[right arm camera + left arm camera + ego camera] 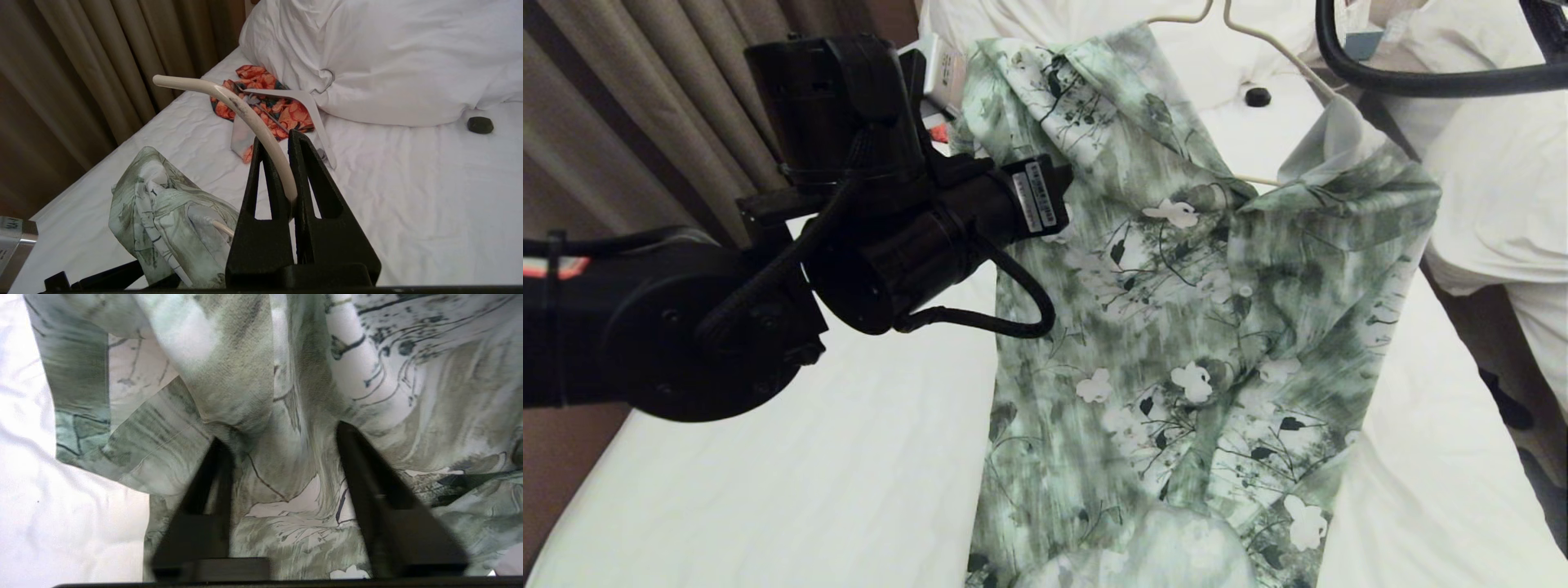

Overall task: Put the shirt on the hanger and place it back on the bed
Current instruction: Take the clothes hanger out of the clothes

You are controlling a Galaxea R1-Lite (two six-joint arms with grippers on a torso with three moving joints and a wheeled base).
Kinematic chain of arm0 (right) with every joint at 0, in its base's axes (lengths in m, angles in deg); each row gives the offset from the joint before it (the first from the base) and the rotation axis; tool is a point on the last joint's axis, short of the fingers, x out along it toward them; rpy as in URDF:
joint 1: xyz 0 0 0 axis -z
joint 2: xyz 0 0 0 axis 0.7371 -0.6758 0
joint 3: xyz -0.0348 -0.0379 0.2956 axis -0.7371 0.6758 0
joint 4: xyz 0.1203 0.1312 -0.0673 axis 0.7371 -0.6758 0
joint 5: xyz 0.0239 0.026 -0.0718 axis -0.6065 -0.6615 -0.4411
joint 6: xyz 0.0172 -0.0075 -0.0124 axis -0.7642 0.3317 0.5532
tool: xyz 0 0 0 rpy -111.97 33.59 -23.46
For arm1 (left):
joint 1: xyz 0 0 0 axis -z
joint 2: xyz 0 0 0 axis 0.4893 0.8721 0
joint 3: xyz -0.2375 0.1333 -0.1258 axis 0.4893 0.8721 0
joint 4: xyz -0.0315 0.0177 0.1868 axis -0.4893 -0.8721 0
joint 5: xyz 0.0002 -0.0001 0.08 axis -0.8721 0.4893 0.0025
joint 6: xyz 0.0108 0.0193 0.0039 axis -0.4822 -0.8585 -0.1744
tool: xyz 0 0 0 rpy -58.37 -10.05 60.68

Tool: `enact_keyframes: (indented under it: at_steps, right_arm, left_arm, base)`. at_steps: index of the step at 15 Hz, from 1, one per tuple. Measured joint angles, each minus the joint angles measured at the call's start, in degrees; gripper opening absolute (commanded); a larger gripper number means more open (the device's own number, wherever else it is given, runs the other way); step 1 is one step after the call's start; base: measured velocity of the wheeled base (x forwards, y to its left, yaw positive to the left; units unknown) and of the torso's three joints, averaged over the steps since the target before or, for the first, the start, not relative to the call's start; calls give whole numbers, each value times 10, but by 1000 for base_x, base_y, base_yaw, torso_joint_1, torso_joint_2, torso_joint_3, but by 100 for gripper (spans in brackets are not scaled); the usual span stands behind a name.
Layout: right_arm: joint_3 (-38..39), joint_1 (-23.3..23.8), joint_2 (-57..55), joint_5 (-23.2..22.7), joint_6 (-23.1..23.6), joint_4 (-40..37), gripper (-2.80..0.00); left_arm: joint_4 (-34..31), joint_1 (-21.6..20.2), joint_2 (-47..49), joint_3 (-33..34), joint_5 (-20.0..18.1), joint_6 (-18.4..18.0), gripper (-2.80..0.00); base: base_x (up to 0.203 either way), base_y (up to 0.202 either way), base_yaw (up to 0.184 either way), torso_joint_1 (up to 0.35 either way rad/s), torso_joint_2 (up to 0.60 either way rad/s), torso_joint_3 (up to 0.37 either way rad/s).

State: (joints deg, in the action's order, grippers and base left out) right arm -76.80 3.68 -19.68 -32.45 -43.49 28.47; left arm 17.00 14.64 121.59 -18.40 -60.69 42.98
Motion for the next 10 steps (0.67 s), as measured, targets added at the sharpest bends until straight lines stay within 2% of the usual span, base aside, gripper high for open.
enact_keyframes:
  at_steps: [6,10]
  right_arm:
    - [0,1,-2,0,1,0,-280]
    - [0,1,-2,0,1,0,-280]
  left_arm:
    - [1,0,-5,12,1,4,-280]
    - [11,-12,-10,46,0,4,-280]
  base:
    - [0,0,0,0,0,0]
    - [0,0,0,0,0,0]
